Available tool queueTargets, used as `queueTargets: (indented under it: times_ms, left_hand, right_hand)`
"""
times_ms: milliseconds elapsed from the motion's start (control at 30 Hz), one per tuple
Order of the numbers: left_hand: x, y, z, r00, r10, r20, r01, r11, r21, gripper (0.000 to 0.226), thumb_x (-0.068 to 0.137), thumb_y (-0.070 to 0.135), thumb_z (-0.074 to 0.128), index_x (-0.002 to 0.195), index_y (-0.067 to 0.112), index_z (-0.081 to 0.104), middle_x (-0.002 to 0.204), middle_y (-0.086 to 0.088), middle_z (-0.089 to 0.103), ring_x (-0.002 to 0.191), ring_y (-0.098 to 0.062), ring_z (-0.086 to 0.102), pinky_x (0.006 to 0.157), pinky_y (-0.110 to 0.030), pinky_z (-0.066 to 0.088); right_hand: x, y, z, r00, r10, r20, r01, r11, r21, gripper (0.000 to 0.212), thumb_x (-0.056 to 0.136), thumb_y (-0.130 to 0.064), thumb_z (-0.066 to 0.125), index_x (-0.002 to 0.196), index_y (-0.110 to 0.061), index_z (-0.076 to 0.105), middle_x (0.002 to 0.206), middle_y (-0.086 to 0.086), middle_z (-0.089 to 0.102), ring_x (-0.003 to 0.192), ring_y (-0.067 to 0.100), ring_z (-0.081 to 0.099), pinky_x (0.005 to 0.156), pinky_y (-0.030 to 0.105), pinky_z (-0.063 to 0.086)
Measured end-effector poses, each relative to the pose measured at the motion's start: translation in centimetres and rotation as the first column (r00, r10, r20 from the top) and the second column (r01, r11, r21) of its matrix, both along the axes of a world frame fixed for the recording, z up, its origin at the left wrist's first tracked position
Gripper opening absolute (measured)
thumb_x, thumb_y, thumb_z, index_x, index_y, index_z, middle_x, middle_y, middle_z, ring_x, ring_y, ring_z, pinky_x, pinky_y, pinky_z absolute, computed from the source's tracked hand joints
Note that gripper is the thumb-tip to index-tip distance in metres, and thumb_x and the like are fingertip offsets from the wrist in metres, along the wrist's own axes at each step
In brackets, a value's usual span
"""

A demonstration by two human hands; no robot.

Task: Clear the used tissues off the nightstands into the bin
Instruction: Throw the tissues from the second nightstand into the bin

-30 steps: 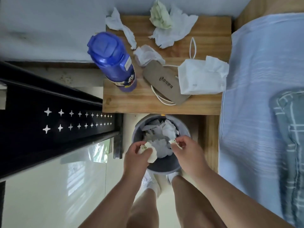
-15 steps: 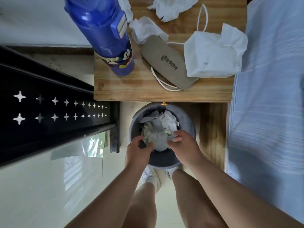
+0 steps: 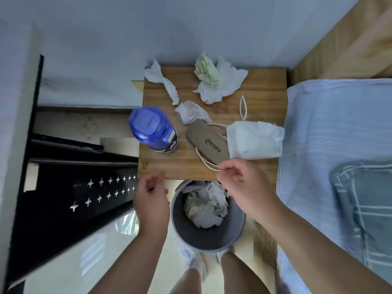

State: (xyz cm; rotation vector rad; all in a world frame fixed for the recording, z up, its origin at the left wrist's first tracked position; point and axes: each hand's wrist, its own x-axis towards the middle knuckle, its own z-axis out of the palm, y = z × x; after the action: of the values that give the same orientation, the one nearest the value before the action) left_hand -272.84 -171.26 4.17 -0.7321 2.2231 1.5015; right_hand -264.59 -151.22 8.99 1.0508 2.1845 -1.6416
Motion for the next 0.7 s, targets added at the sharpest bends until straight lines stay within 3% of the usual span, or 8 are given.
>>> queueTargets:
  times_ms: [100,200,333,400,467,567,633,700]
  left_hand:
    - [-3.4,-0.4,2.0,0.999,0.039,-0.032,-0.039,0.999,-0.013,0.013,0.098,0.023,0.068,0.092,0.034,0.071,0.09,0.009,0.075,0.077,-0.017,0.068,0.073,-0.043,0.055]
    - [-7.3,-0.7,3.2,0.994,0.022,-0.109,-0.025,0.999,-0.03,0.021,0.097,0.015,0.065,0.092,0.034,0.071,0.106,-0.008,0.075,0.089,-0.026,0.068,0.077,-0.043,0.055]
    - [-13.2,0.5,3.6,0.978,0.009,-0.206,-0.004,1.0,0.028,0.026,0.097,0.011,0.068,0.091,0.036,0.071,0.106,-0.001,0.075,0.089,-0.014,0.068,0.077,-0.031,0.053]
    - [-15.3,1.2,3.0,0.972,0.049,-0.23,-0.034,0.997,0.068,0.026,0.096,0.01,0.07,0.09,0.036,0.071,0.088,0.014,0.073,0.072,0.001,0.067,0.066,-0.021,0.054]
    - [-16.6,2.1,2.0,0.974,0.074,-0.214,-0.046,0.99,0.135,0.022,0.095,0.011,0.072,0.091,0.033,0.072,0.081,0.015,0.071,0.065,0.0,0.065,0.059,-0.019,0.054]
    - [-18.5,4.3,0.7,0.968,-0.105,-0.226,0.125,0.989,0.079,0.013,0.094,0.018,0.077,0.103,0.027,0.074,0.097,0.009,0.072,0.084,-0.002,0.068,0.072,-0.018,0.054]
    - [-20.2,6.0,0.2,0.941,-0.216,-0.262,0.229,0.973,0.021,0.02,0.09,0.021,0.08,0.108,0.028,0.074,0.098,0.015,0.072,0.078,0.016,0.064,0.069,-0.004,0.048]
    - [-21.6,7.5,-0.1,0.898,-0.341,-0.279,0.343,0.938,-0.045,0.024,0.087,0.028,0.082,0.107,0.038,0.072,0.103,0.017,0.072,0.08,0.018,0.062,0.069,0.001,0.045]
  right_hand:
    - [-2.9,2.1,2.8,0.997,-0.008,-0.072,0.008,1.0,-0.005,0.013,0.09,-0.04,0.066,0.101,-0.043,0.071,0.098,-0.027,0.071,0.088,0.001,0.072,0.079,0.033,0.062]
    - [-5.9,3.7,4.5,0.992,-0.021,-0.126,0.024,0.999,0.021,0.012,0.09,-0.038,0.067,0.1,-0.042,0.071,0.097,-0.026,0.071,0.089,0.003,0.072,0.085,0.039,0.062]
    - [-10.1,5.6,3.9,0.987,-0.025,-0.161,0.039,0.995,0.089,0.01,0.09,-0.033,0.07,0.098,-0.039,0.072,0.093,-0.023,0.072,0.085,0.005,0.071,0.082,0.042,0.062]
    - [-12.1,6.3,2.8,0.987,-0.021,-0.157,0.043,0.99,0.137,0.01,0.089,-0.034,0.07,0.097,-0.04,0.071,0.093,-0.026,0.07,0.085,0.001,0.069,0.076,0.033,0.06]
    - [-13.9,7.1,1.8,0.988,-0.028,-0.151,0.061,0.974,0.217,0.011,0.088,-0.036,0.069,0.097,-0.041,0.07,0.093,-0.028,0.069,0.084,-0.006,0.066,0.07,0.021,0.052]
    - [-16.3,7.9,0.4,0.993,-0.002,-0.117,0.042,0.938,0.344,0.019,0.089,-0.035,0.068,0.107,-0.037,0.071,0.09,-0.02,0.071,0.082,-0.003,0.066,0.071,0.023,0.052]
    - [-17.7,8.2,-0.4,0.994,0.074,-0.081,-0.031,0.901,0.433,0.027,0.092,-0.032,0.067,0.118,-0.033,0.07,0.106,-0.016,0.071,0.089,0.003,0.066,0.08,0.028,0.053]
    - [-19.0,8.3,-1.2,0.989,0.139,-0.059,-0.091,0.859,0.504,0.033,0.094,-0.03,0.066,0.127,-0.027,0.068,0.121,-0.007,0.069,0.104,0.013,0.065,0.086,0.027,0.049]
